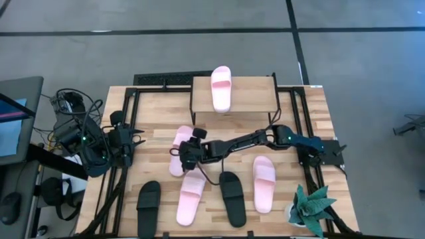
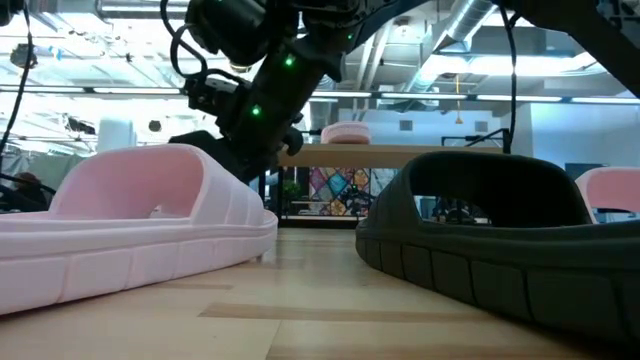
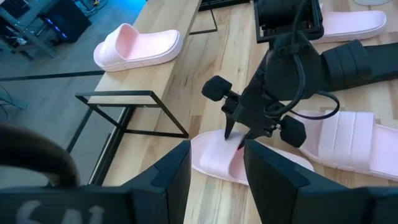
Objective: Pick and place slides into the shelf
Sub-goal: Put the top pink slide on the shelf
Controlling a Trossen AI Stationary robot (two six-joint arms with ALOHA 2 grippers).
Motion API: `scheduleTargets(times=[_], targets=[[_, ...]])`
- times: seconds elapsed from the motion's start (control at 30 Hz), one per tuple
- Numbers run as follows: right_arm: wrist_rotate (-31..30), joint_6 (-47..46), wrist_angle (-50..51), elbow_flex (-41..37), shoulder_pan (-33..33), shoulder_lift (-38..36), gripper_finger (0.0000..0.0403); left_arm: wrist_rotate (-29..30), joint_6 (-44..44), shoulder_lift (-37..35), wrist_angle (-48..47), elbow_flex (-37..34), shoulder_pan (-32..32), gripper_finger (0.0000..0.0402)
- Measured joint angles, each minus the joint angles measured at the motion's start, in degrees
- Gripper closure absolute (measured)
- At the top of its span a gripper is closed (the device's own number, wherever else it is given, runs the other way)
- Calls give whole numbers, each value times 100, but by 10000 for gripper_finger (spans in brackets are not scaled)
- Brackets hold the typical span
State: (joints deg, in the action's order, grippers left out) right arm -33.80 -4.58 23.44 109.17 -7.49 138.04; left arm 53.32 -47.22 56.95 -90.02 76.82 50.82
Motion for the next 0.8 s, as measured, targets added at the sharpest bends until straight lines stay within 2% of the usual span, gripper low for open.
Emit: scheduleTargets(times=[0.17, 0.23, 0.37, 0.8], targets=[[-143, 1, -8, -2, 44, 2, 289, 0, -2, 0, 2, 0, -1, 263], [-65, -2, -7, -1, 52, 2, 313, -2, -29, 0, 2, 0, 1, 263], [-71, 9, -5, -1, 22, 2, 386, -41, -60, 0, 0, 0, -1, 263], [-226, 6, 110, 99, -231, -26, 399, -7, -61, 2, 0, 0, -1, 263]])
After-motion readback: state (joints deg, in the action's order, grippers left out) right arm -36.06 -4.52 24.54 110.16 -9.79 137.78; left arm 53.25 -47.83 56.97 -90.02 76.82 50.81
